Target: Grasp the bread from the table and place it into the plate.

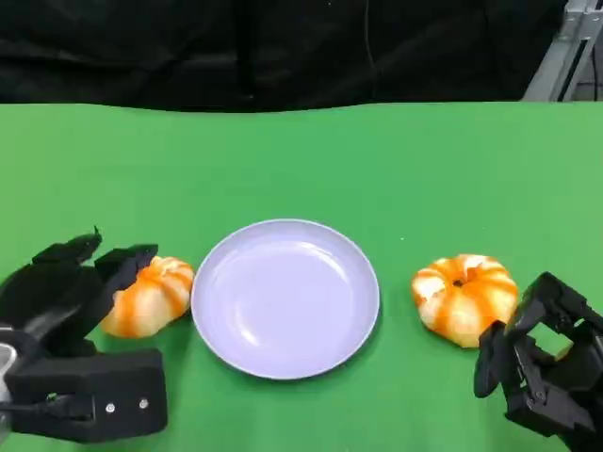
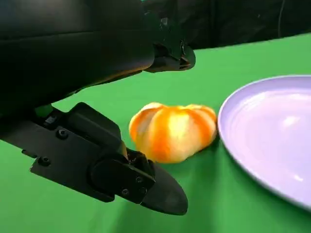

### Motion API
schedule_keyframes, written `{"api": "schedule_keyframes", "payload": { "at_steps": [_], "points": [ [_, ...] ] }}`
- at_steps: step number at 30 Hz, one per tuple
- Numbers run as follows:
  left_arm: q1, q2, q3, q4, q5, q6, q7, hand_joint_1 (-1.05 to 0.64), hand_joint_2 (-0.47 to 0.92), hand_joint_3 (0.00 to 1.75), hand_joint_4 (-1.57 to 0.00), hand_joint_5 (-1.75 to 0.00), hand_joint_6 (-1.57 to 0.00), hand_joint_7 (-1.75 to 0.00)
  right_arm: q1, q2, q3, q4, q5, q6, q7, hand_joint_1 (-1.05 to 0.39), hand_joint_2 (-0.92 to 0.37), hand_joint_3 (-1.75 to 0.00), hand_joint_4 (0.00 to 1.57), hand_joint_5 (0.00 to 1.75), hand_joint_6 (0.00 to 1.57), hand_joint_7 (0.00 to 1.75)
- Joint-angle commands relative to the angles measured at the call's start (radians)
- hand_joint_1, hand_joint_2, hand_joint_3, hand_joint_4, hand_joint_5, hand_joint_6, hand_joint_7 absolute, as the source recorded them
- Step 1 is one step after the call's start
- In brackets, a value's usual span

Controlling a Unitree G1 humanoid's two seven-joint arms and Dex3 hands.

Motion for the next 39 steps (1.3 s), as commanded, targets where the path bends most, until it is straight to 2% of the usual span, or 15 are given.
{"api": "schedule_keyframes", "payload": {
  "at_steps": [1,10,14,19,22,31,39],
  "points": [
    [-0.020,0.025,-0.010,0.017,0.002,0.008,0.011,-0.95,0.87,0.01,0.00,0.00,-0.14,-0.01,-0.002,-0.004,-0.006,-0.004,0.007,-0.004,-0.001,-0.15,-0.44,-1.30,0.90,1.75,0.71,1.63],
    [-0.100,0.039,-0.054,0.115,0.010,0.019,-0.013,-0.91,0.92,0.02,0.00,0.00,-0.14,0.00,-0.003,-0.002,-0.007,-0.003,0.006,-0.006,-0.002,-0.17,-0.40,-1.34,0.92,1.75,0.72,1.63],
    [-0.175,0.034,-0.090,0.220,0.014,0.012,-0.005,-0.89,0.92,0.03,0.00,0.00,-0.13,0.00,0.004,-0.005,-0.005,-0.026,0.006,0.030,-0.027,-0.15,-0.41,-1.31,0.92,1.75,0.74,1.60],
    [-0.296,0.015,-0.141,0.400,0.013,-0.001,0.011,-0.88,0.92,0.06,0.00,0.00,-0.11,0.00,-0.002,-0.004,-0.007,-0.011,0.006,0.011,-0.015,-0.14,-0.43,-1.32,0.90,1.75,0.73,1.61],
    [-0.325,0.011,-0.158,0.450,0.005,-0.010,0.025,-0.88,0.92,0.06,0.00,0.00,-0.12,0.00,-0.001,-0.003,-0.007,-0.011,0.002,0.011,-0.019,-0.14,-0.43,-1.31,0.90,1.75,0.73,1.62],
    [-0.422,-0.066,-0.216,0.675,-0.024,-0.035,0.077,-0.80,0.92,0.13,-0.03,-0.01,-0.14,-0.01,-0.004,0.003,-0.004,0.009,0.004,-0.022,0.001,-0.15,-0.43,-1.31,0.90,1.75,0.71,1.64],
    [-0.447,-0.107,-0.267,0.764,-0.018,-0.036,0.135,-0.74,0.92,0.17,-0.05,-0.01,-0.18,-0.02,-0.003,0.003,-0.003,0.011,0.003,-0.025,0.005,-0.16,-0.45,-1.30,0.89,1.75,0.70,1.64]
  ]
}}
